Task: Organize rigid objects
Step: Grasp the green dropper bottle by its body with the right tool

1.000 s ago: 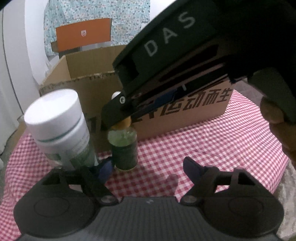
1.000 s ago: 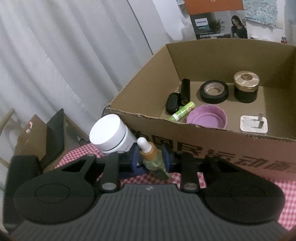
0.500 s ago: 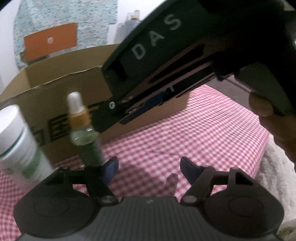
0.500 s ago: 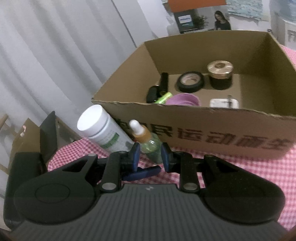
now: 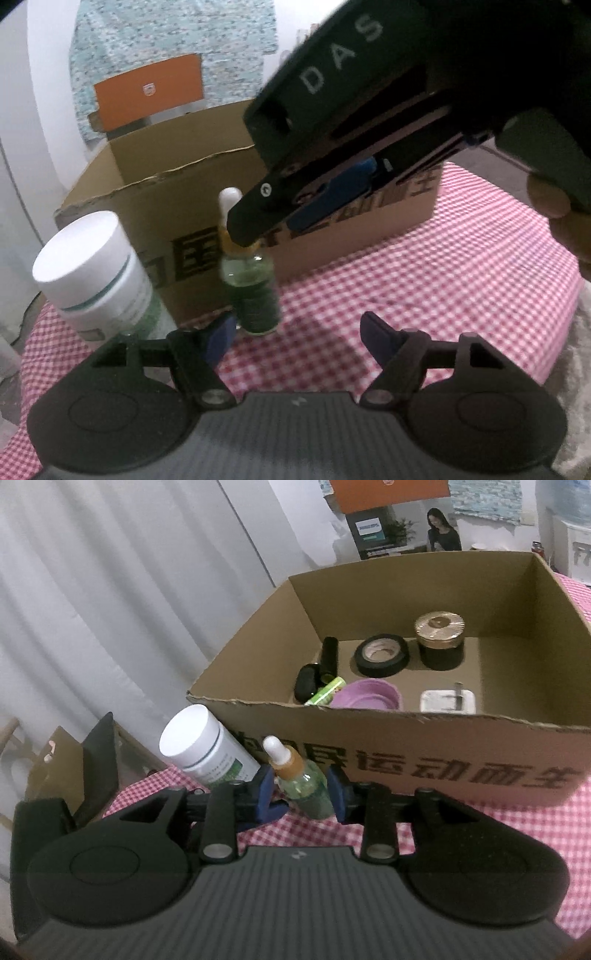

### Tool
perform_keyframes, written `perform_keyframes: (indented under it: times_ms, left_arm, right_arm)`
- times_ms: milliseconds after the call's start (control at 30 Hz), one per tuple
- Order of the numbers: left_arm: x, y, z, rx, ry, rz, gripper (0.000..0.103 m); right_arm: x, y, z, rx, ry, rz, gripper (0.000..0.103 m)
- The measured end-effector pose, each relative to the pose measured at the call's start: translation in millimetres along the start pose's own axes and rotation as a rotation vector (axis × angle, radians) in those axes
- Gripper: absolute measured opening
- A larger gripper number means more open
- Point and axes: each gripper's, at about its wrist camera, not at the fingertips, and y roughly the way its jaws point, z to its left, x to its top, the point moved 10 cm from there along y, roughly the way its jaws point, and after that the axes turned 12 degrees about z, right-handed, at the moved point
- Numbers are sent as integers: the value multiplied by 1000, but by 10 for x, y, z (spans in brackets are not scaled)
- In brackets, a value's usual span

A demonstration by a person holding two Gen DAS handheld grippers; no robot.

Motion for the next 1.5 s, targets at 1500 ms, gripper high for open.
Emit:
perform_keyframes:
  times_ms: [1500]
  left_arm:
    - [64,56,-440,-143,98,-37,75]
  right_arm:
    - [-80,-123,-214,-138,59,-11,36]
